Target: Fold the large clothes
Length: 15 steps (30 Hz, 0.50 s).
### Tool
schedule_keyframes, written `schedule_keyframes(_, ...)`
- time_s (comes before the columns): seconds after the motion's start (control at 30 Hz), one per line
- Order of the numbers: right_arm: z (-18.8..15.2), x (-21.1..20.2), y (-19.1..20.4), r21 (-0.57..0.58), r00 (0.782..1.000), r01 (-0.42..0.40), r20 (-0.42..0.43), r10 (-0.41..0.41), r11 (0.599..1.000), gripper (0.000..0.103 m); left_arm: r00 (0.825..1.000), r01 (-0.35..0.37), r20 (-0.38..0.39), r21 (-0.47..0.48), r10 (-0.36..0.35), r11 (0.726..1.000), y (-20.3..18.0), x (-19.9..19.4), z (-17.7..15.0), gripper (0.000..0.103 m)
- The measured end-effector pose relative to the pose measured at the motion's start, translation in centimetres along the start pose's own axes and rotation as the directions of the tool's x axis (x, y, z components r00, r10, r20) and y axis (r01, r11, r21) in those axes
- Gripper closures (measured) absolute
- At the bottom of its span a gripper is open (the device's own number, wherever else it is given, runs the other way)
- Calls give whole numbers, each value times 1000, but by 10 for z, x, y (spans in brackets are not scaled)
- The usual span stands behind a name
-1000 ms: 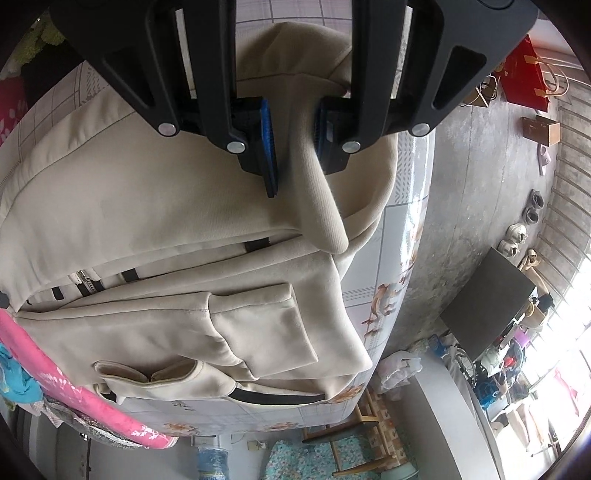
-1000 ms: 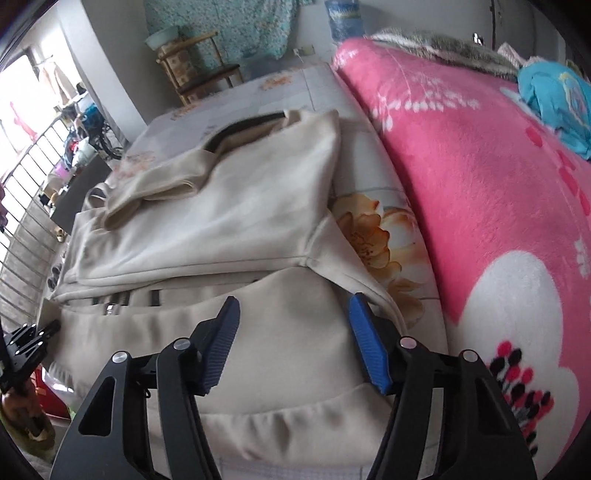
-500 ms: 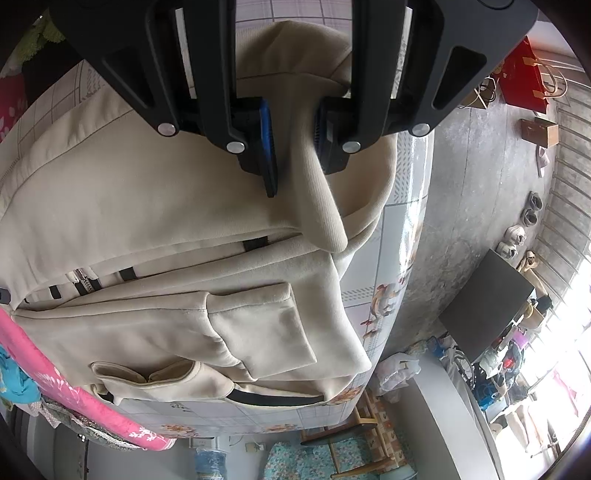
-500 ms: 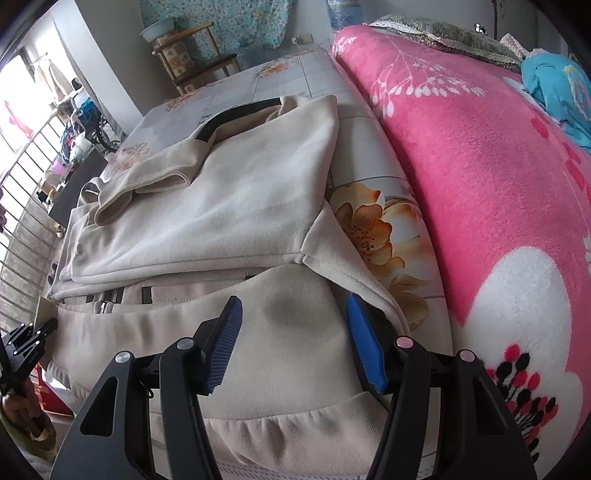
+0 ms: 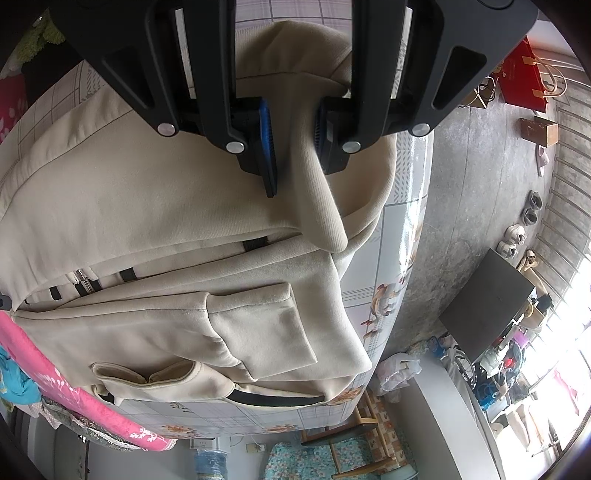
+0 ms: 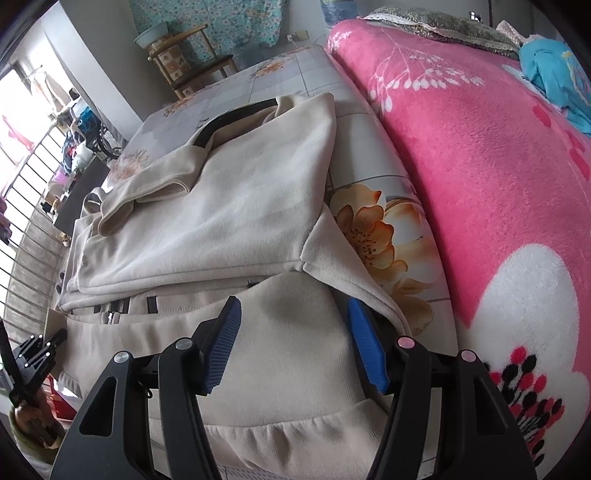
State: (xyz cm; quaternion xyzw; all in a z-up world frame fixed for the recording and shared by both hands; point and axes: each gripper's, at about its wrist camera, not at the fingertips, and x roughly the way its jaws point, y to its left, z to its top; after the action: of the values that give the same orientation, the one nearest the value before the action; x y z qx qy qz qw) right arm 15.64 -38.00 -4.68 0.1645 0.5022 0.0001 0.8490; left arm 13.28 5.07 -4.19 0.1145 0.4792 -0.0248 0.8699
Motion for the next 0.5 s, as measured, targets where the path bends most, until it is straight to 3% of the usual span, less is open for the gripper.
schedule_keyframes(0.5,-13,-10,-4,11,997,-52,-50,53,999,39,1000,1,1,1,-1,1000,0,0,0,85)
